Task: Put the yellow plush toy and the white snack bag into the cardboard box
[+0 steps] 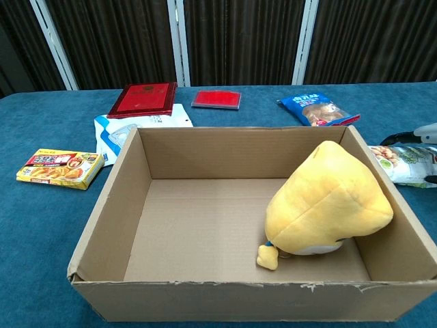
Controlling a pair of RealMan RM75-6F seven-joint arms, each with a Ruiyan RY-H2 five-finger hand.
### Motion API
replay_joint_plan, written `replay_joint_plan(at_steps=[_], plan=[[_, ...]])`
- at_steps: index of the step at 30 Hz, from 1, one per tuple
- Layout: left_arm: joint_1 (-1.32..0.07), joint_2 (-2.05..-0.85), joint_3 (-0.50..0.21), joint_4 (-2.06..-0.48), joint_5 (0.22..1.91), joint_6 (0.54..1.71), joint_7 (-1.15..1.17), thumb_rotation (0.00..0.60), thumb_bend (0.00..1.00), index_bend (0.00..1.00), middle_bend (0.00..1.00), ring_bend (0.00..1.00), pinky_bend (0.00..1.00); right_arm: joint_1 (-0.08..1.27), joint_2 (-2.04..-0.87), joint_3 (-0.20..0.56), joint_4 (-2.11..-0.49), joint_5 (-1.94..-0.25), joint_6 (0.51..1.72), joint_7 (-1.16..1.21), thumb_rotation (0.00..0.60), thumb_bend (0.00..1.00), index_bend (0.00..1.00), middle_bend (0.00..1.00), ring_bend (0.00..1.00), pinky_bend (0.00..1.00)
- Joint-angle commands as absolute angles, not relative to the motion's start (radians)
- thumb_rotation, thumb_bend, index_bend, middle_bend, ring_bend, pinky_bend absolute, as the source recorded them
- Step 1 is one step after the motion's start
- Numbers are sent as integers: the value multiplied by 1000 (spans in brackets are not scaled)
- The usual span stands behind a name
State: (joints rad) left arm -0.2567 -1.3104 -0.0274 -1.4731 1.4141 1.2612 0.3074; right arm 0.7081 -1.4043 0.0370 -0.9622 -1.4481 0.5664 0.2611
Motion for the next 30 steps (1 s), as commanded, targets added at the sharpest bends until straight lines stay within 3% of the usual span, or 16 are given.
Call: replay_joint_plan(at_steps=[1, 7, 10, 15, 30], plan=[[-258, -1309, -27, -1469, 1411, 1257, 303, 560, 55, 0, 0, 0, 0, 712, -1438, 32, -925, -1459, 587, 270, 600, 496, 187, 81, 82, 277], [-258, -1301, -26, -1472, 1409, 1259, 295, 561, 54, 0, 0, 0, 0, 705, -1464, 36, -903, -1458, 638, 236, 600, 577, 460, 385, 426, 578], [-255, -1294, -24, -1479, 1416, 1268, 287, 561, 53, 0, 0, 0, 0, 692, -1458, 49, -921, -1450, 692, 185, 600, 582, 559, 467, 513, 662], [-249, -1280, -19, -1495, 1438, 1288, 267, 563, 54, 0, 0, 0, 0, 665, -1391, 75, -1044, -1427, 786, 75, 600, 583, 612, 509, 559, 710], [-242, -1246, -10, -1519, 1467, 1305, 212, 561, 55, 0, 0, 0, 0, 639, -1049, 187, -1604, -1252, 940, -363, 600, 581, 621, 510, 557, 711]])
